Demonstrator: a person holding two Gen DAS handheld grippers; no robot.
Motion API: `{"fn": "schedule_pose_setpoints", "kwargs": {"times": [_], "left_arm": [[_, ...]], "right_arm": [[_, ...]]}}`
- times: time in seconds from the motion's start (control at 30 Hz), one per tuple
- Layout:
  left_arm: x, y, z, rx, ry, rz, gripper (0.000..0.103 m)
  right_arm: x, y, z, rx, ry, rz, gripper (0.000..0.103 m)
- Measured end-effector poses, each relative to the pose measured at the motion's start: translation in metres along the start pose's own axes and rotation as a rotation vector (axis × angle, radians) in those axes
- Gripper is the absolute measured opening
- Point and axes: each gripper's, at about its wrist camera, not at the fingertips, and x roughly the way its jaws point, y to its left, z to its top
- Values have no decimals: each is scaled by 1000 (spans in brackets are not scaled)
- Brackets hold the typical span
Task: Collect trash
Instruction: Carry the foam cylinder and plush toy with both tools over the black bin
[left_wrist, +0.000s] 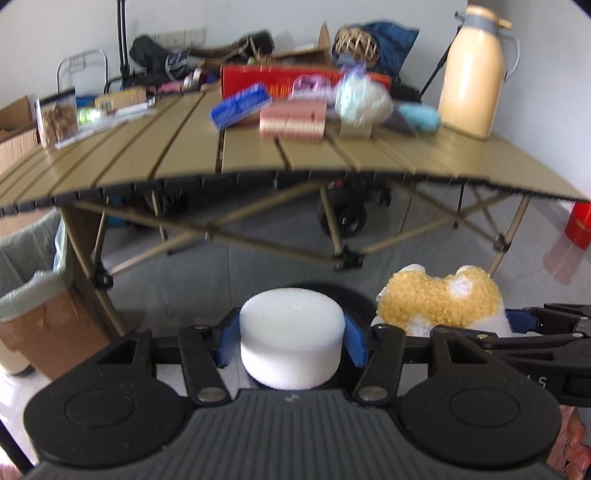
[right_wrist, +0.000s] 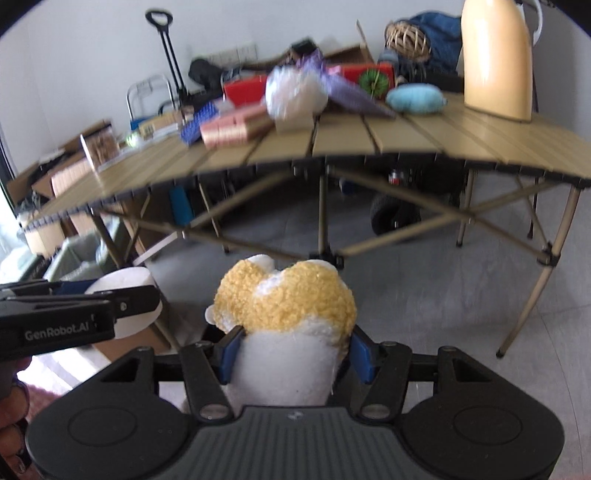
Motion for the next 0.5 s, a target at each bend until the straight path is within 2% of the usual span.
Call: {"fn": "schedule_pose_setpoints", "kwargs": {"times": [0.2,0.5], "left_arm": [[17,1,-14,0,111,35,57],[33,1,-24,-3,213,55,57]], "right_arm": [[12,4,-12,-15,75,-16,58],[26,3,-18,-16,145,-38,58]]}}
